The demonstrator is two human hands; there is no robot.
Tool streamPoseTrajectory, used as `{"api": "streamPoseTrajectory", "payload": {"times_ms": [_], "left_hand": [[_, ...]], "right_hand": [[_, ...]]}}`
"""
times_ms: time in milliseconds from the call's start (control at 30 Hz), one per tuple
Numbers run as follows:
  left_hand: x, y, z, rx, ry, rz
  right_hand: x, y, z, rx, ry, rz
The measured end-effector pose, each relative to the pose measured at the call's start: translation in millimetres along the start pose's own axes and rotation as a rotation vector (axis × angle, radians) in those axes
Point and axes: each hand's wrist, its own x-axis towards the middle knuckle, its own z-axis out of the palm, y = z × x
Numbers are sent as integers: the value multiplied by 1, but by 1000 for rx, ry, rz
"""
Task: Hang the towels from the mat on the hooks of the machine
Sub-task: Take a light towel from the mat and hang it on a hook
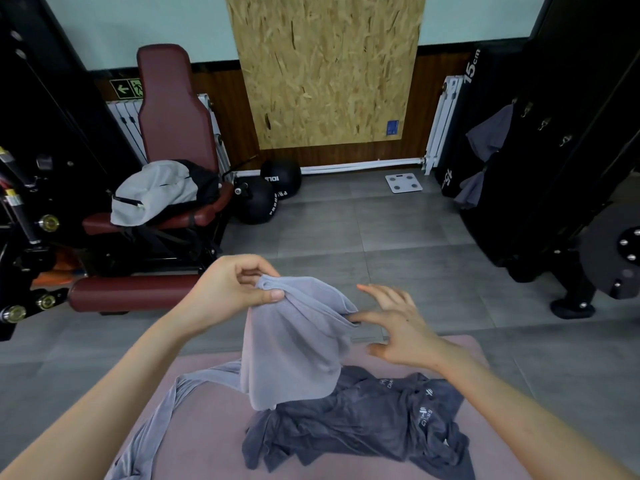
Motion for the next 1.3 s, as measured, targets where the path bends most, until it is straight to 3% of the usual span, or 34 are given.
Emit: {"api": "streamPoseTrajectory", "payload": {"times_ms": [100, 267, 400, 533, 700, 800, 933, 1100, 1233, 1300], "left_hand": [[-1, 3, -10, -2, 16, 7], [-3, -5, -36, 85, 23, -13], [-6, -23, -54, 255, -20, -66], [-6, -35, -56, 326, 11, -22], [-8, -40, -56, 27, -145, -57], [-9, -36, -53, -117, -256, -68], [-10, -26, -48, -192, -209, -5], [-6, -4, -44, -186, -157, 91], [3, 15, -45, -232, -98, 76], [8, 26, -47, -278, -81, 76]], "right_hand": [[10, 0, 13, -104, 0, -13], [23, 2, -6, -152, 226, -138], [15, -13, -53, 122, 181, -169], [8, -41, -82, 422, 90, 33], [12, -38, -101, 1093, 102, 182], [9, -34, -113, 931, 45, 141], [-5, -36, -127, 602, 66, 36], [-8, -37, -138, 769, 163, -2], [1, -44, -164, 735, 241, -46], [4, -47, -185, 832, 267, -50]]}}
